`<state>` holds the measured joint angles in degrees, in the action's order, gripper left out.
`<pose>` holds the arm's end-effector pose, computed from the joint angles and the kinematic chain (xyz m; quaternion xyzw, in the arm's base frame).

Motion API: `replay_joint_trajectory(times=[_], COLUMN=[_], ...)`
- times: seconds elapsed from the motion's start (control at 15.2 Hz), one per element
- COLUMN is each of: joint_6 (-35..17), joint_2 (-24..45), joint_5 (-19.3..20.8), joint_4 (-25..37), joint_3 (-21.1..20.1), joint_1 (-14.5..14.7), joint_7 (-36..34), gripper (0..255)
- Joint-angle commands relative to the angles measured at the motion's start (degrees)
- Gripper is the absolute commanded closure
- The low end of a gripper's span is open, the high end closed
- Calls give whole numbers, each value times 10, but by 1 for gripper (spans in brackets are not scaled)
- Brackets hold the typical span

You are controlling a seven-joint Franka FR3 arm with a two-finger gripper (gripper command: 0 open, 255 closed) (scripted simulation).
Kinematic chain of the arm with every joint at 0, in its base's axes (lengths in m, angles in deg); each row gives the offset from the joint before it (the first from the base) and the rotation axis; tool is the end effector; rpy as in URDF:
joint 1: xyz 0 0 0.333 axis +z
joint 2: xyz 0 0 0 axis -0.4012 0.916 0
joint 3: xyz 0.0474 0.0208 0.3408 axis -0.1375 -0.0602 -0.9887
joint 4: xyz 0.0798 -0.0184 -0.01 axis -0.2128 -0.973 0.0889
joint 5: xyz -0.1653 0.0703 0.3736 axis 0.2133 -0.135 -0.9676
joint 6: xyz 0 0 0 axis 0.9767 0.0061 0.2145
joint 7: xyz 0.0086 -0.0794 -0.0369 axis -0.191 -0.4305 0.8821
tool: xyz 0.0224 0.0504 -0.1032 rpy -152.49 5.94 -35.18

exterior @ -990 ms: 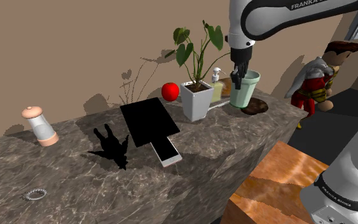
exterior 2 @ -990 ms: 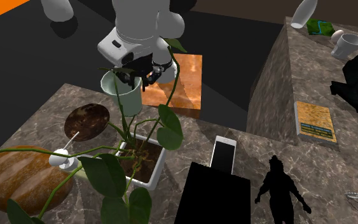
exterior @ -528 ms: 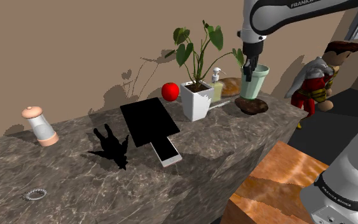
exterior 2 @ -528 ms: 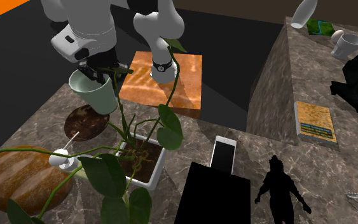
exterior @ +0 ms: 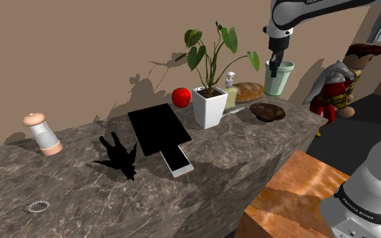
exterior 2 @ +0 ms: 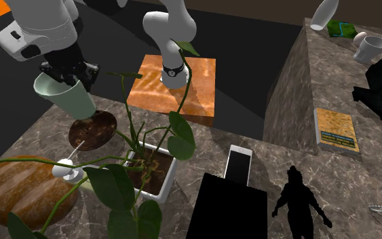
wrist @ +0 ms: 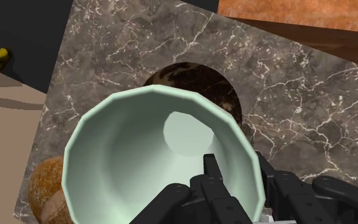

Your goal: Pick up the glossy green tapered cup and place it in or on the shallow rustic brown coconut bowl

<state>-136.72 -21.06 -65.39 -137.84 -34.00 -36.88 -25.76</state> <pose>0.4818 -0.1577 0.5472 0.9883 0.1060 -0.0472 0.0985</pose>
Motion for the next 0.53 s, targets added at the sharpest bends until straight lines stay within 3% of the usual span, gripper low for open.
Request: replay_joint_trajectory(times=[0.0,0.46], joint_6=[-3,-56], joint_2=[14,20], joint_5=[4,8], joint_4=[18,-30], joint_3=[18,20], joint_1=[-12,-13], joint_7=[29,19], gripper=[255,255])
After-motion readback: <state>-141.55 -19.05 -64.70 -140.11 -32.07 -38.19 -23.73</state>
